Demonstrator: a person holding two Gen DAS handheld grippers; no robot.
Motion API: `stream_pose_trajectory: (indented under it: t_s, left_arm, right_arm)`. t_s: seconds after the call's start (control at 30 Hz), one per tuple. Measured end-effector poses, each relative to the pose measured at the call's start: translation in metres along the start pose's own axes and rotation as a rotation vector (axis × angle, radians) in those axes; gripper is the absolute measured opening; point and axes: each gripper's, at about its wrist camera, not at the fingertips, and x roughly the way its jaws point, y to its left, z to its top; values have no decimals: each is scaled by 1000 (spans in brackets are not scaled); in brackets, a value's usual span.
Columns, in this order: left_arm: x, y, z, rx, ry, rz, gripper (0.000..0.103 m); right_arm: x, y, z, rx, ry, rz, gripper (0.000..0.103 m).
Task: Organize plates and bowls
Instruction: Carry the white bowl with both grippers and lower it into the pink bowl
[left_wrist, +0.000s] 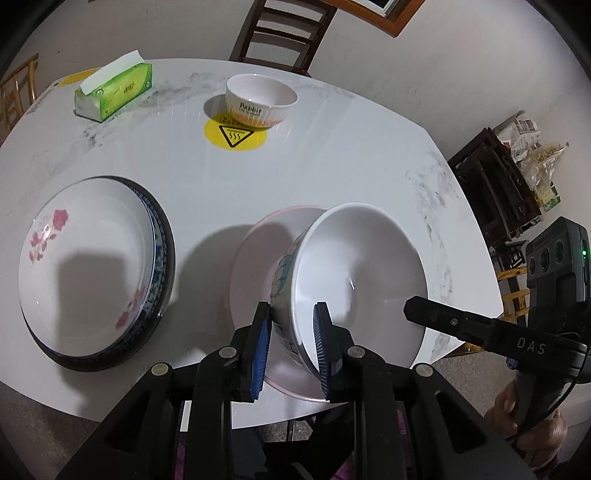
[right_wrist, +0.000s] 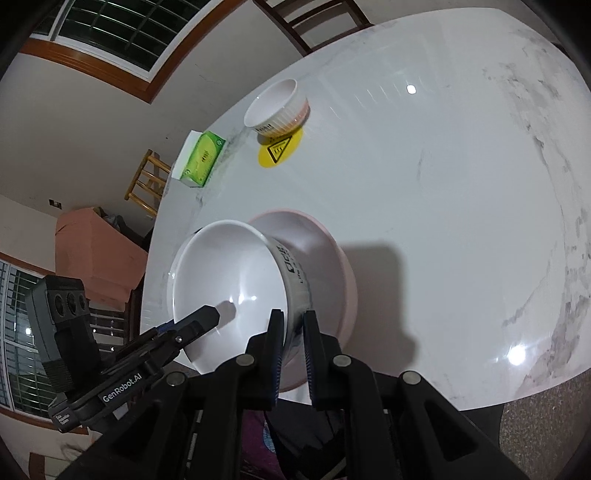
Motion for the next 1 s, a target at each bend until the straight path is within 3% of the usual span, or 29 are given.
stream_pose_trajectory:
  t_s: [0.5,0.9,1.0]
  left_arm:
    - [17,0,-6,-2,35,27,19]
    - [17,-4,-4,49,-5,85,19]
    - [17,-5,-4,63,-15,103,24]
  right_arm:
    - [10,-5,-3,-6,24,-21,11]
    - [15,-3,-1,-24,18,-44,11]
    - [15,-2,-1,-32,12,-52,12]
